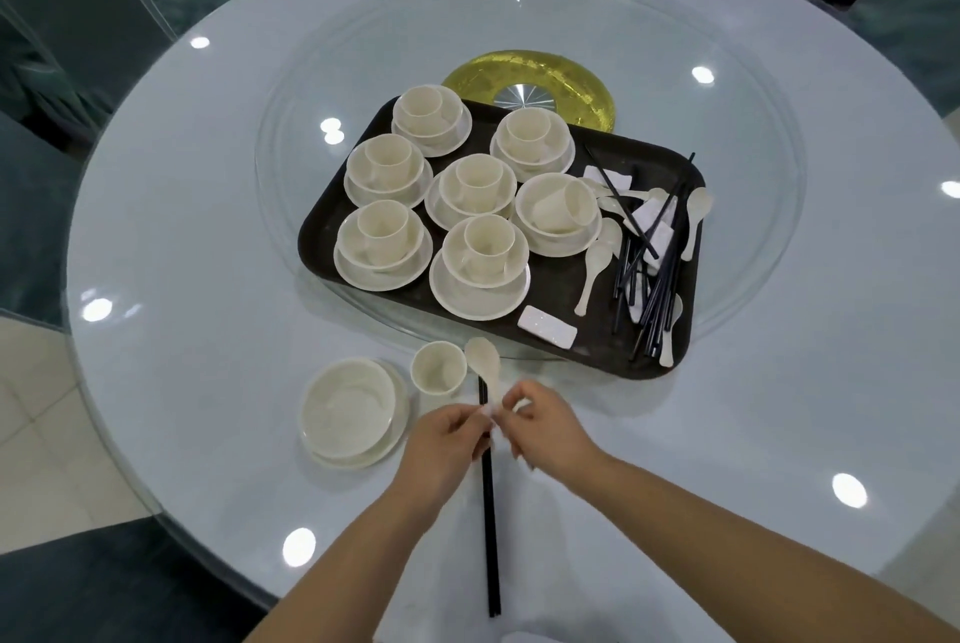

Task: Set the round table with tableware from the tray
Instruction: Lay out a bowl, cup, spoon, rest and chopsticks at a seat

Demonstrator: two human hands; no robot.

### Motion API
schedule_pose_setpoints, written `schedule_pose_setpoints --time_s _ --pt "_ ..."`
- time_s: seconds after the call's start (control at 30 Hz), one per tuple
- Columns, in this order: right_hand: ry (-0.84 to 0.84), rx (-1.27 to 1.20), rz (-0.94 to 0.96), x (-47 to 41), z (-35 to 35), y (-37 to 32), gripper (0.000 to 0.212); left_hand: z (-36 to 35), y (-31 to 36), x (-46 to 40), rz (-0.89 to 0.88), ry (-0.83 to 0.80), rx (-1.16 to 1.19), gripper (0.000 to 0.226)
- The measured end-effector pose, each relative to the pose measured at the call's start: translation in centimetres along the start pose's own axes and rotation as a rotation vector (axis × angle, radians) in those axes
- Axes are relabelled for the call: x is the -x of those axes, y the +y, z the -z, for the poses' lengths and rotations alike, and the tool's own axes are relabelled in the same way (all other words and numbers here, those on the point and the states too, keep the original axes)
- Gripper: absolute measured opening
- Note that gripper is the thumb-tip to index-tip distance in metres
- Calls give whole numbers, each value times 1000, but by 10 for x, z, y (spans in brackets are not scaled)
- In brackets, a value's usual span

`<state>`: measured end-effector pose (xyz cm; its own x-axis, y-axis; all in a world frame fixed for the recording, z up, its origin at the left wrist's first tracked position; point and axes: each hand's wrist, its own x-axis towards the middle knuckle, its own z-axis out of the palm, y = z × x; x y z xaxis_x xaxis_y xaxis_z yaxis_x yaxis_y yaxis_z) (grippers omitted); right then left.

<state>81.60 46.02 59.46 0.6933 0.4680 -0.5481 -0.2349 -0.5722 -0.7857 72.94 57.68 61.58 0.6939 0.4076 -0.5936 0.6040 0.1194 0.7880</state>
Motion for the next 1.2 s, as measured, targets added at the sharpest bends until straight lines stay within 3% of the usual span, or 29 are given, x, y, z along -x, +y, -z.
schedule_pose_setpoints --time_s 0.23,0.37,0.53,0.7,1.2 --pt "-137 24 -61 27 -39 25 26 17 -40 19 149 -30 48 23" --pt "-184 60 -97 31 -58 29 16 22 -48 17 204 20 25 24" --pt "-45 257 -36 24 -53 28 13 25 -51 7 275 39 99 23" --pt "86 291 -25 10 -33 33 6 22 -56 0 359 80 180 20" --pt "117 273 -74 -7 -35 38 15 13 -59 -9 334 103 88 23"
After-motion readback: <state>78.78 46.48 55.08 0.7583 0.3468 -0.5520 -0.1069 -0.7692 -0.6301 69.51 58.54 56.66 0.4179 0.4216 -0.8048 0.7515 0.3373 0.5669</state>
